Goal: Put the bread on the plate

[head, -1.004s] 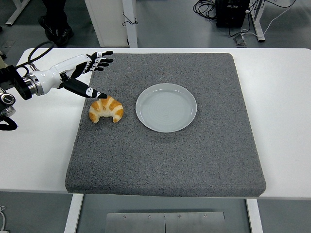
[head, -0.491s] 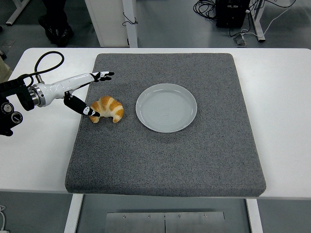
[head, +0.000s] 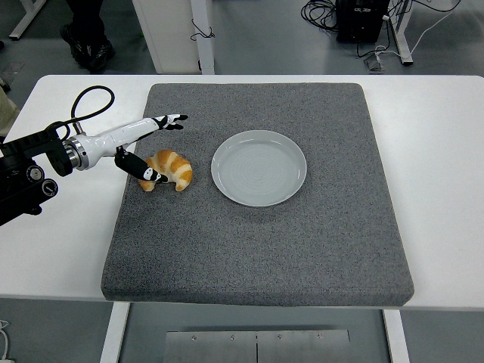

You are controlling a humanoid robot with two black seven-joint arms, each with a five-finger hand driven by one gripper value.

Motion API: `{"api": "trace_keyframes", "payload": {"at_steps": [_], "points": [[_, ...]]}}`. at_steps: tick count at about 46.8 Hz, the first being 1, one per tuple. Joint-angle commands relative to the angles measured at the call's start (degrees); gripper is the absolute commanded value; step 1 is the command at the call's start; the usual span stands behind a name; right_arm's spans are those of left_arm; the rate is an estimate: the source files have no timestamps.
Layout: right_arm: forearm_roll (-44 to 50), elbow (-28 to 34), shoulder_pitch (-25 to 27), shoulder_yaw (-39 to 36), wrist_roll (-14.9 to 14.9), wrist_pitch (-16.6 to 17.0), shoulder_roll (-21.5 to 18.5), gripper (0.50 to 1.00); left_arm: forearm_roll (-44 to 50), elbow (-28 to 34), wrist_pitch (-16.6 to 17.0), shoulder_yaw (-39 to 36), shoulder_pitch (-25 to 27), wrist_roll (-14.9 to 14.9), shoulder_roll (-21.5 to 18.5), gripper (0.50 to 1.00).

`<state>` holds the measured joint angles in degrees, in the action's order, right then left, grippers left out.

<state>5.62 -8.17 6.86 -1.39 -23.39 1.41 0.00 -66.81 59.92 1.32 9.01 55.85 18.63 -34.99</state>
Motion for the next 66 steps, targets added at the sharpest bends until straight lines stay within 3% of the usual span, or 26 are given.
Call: {"api": "trace_keyframes", "payload": {"at_steps": [1,41,45,54,55,66], "points": [[0.0,0.0,0.0,0.0,0.0,0.0,0.0,1.000,-0.2,-0.1,0.4,0.0,-0.7,0.0,0.2,0.937],[0.0,0.0,0.0,0.0,0.0,0.0,0.0,1.000,-0.6,-6.8,3.0,-0.1,-1.7,0.6,5.0,0.936],[0.0,0.0,0.0,0.0,0.0,0.0,0.0,1.000,-0.6,-7.1,3.3,0.0,-1.7,0.6,5.2,0.865],[0.0,0.0,0.0,0.0,0.0,0.0,0.0,1.000,-0.1,-7.4,3.3,-0.1,-1.7,0.6,5.6,0.518],[0.0,0.0,0.0,0.1,0.0,0.0,0.0,1.000,0.0,-7.4,3.3,-0.1,-1.8,0.6,5.6,0.500],[0.0,0.0,0.0,0.0,0.0,0.0,0.0,1.000,0.3,-7.2,2.8,0.0,-1.0,1.2,5.7,0.500]]}}
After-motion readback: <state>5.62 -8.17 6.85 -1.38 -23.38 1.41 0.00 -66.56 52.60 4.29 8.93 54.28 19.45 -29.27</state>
